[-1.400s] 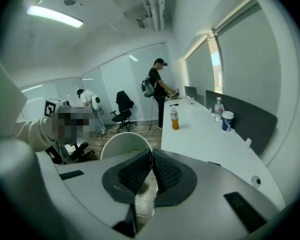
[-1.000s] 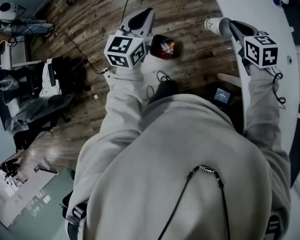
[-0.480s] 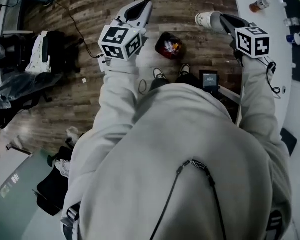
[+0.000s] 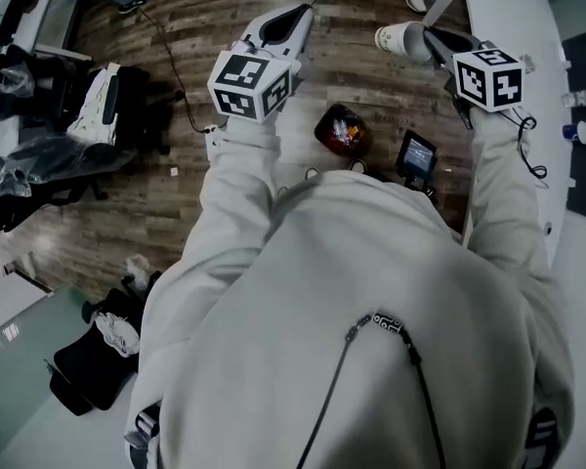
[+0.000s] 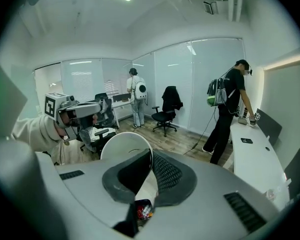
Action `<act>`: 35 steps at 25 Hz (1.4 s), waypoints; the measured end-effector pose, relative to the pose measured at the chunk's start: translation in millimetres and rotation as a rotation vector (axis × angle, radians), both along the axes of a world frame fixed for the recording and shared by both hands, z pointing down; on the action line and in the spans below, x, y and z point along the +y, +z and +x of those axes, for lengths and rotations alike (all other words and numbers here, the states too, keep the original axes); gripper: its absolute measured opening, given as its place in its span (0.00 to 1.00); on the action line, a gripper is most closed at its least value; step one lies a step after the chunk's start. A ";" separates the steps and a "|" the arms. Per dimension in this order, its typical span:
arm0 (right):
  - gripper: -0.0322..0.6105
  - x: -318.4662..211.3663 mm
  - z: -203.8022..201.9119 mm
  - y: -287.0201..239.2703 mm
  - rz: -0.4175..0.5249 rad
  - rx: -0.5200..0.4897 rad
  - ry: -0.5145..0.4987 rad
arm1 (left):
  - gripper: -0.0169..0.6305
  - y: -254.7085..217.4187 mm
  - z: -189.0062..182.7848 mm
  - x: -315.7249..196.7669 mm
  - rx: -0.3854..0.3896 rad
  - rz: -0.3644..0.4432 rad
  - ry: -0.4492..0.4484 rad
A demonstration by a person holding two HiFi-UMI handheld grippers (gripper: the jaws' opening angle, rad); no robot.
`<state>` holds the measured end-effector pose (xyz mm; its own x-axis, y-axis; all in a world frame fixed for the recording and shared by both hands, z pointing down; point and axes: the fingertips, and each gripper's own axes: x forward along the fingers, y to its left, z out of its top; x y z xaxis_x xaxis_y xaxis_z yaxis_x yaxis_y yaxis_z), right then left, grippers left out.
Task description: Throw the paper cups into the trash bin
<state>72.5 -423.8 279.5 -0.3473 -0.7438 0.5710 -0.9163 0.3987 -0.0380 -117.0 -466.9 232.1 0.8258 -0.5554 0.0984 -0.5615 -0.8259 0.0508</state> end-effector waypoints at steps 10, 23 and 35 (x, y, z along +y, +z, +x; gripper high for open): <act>0.11 -19.9 -15.8 18.3 -0.035 -0.018 -0.047 | 0.02 20.5 -10.4 -12.5 -0.026 -0.034 -0.033; 0.11 -28.6 -15.6 49.5 -0.097 -0.028 -0.056 | 0.02 49.6 -5.5 -24.9 -0.027 -0.091 -0.040; 0.11 -37.4 -40.6 177.2 -0.293 -0.027 -0.095 | 0.02 177.6 -20.9 -17.6 -0.043 -0.336 -0.091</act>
